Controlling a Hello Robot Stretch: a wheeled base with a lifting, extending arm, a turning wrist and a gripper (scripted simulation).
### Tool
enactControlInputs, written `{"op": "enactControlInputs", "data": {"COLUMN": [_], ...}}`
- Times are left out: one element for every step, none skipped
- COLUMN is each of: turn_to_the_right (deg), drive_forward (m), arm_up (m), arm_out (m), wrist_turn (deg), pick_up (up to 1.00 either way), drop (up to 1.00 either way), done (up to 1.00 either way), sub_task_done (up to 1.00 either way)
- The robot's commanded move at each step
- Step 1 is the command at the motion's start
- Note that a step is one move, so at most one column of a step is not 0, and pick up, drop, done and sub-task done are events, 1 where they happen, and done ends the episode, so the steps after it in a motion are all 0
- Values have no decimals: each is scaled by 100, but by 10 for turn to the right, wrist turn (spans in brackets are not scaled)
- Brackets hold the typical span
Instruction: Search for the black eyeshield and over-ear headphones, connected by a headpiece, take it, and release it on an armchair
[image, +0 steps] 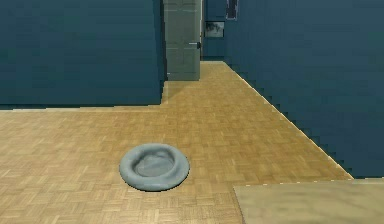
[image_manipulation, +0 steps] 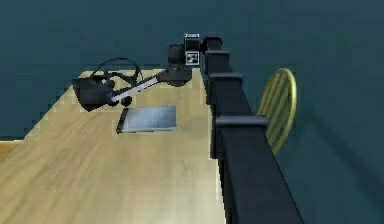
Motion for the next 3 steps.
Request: {"op": "enactControlInputs", "data": {"turn_to_the_right": [0, 0, 0], "drive_forward": [0, 0, 0], "arm_up": [0, 0, 0], "arm_out": [0, 0, -36], "wrist_turn": [-450, -210, 0], "pick_up": [0, 0, 0], "drop": [0, 0, 0], "done": [0, 0, 0], "sub_task_done": [0, 0, 0]}}
